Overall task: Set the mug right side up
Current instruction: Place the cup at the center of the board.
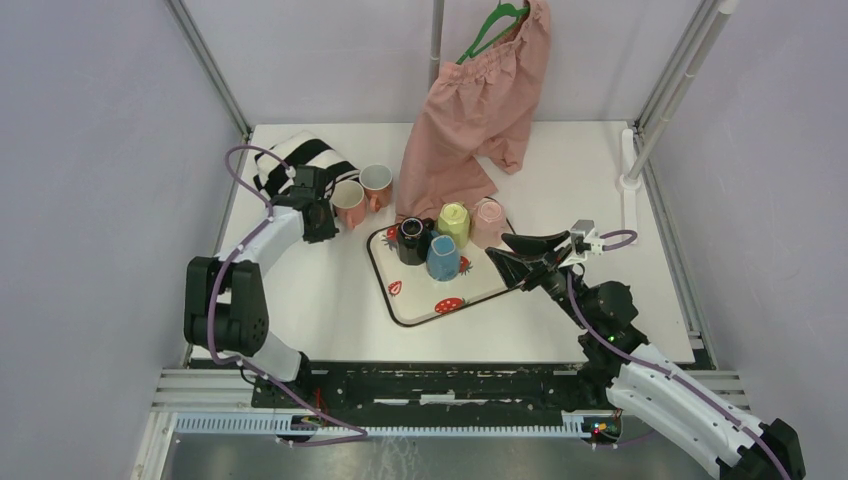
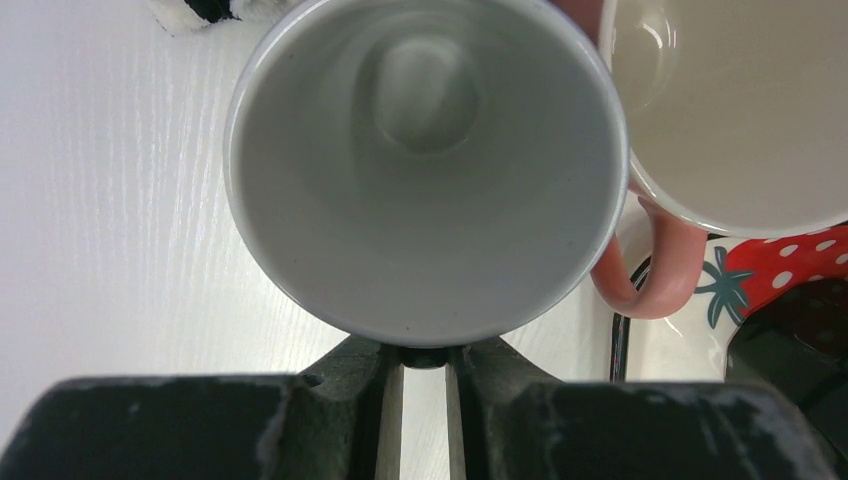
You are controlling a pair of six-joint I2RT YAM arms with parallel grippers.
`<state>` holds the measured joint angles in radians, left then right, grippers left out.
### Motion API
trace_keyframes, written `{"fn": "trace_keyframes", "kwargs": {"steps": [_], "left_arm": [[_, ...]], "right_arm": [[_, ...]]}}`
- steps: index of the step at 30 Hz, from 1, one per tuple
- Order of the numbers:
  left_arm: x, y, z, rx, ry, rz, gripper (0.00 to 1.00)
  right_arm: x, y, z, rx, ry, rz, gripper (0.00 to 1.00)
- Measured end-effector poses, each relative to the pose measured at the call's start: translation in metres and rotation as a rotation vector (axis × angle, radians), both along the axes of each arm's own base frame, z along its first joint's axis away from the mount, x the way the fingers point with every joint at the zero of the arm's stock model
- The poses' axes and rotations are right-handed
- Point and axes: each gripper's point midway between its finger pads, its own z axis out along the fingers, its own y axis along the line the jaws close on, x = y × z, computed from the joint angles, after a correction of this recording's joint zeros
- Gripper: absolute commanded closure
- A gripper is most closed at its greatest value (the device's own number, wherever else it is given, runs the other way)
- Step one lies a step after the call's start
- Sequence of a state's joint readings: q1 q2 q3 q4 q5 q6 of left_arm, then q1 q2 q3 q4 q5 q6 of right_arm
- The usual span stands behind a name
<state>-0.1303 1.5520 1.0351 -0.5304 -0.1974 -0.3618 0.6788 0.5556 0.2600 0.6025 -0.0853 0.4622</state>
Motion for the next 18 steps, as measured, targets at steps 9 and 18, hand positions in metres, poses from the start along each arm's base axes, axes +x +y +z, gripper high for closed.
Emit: {"fn": "trace_keyframes", "kwargs": {"steps": [9,18], "left_arm": [[-0.001,-0.001,-0.008,-0.012,0.025,-0.003,0.98],[-0.003,-0.001,-0.019,-0.012,0.058,-0.003,0.98]], "right_arm": [[-0.001,-0.001,-0.003,-0.008,0.011,0.000,0.39],[0.000,0.000,-0.005,-0.014,0.018,0.000,0.39]]}}
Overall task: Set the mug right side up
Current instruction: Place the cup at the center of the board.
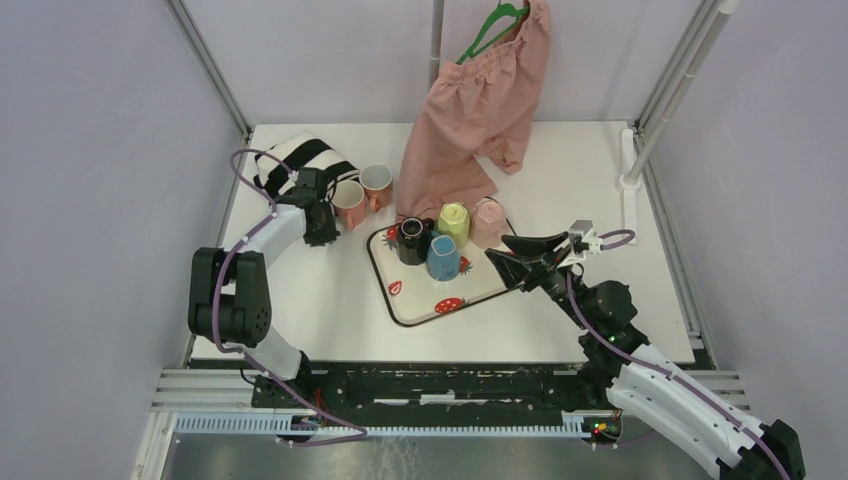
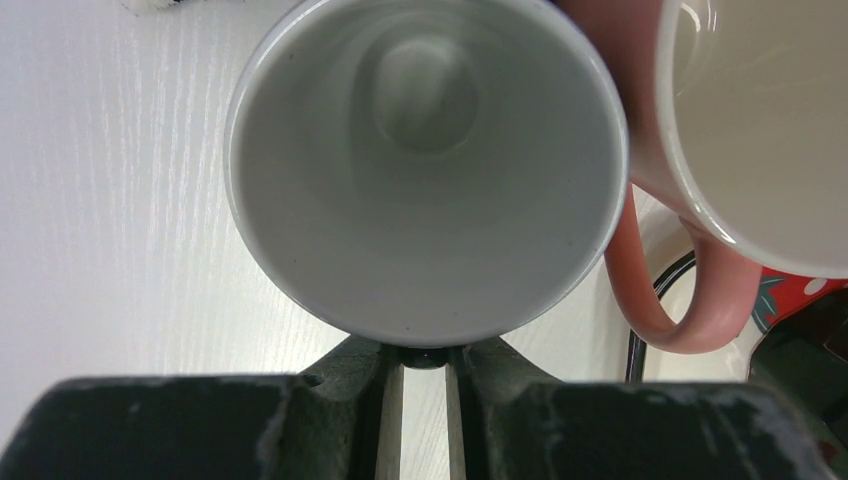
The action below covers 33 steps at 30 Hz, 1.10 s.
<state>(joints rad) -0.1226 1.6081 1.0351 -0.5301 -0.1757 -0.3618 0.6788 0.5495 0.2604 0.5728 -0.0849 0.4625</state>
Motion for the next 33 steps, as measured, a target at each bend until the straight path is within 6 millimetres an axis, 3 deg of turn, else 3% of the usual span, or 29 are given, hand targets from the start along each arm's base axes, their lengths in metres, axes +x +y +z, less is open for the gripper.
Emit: {"fn": "trace_keyframes", "kwargs": {"steps": [14,20,24,33], "left_arm": [[-0.0010,0.0029,-0.0072,-0.001,0.022,0.008,0.96],[-0.0004,0.0011,-0.0072,-0.017,0.021,0.004,0.77],[0.0001,0.0014,-0.0071,-0.018,0.019,0.005,0.57],[0.0016,0.0019,-0.0065,-0.018,0.012,0.006,0.44]], "right_arm": [[0.0012,0.0010,-0.0041,-0.009,0.013,0.000,0.39],[0.0018,0.0016,-0.0056,-0.011,0.018,0.001,0.39],[0.0018,0.0016,-0.0056,-0.011,0.019,0.001,0.39],[0.0018,0.0016,-0.0063,-0.013,0.021,0.001,0.39]]}}
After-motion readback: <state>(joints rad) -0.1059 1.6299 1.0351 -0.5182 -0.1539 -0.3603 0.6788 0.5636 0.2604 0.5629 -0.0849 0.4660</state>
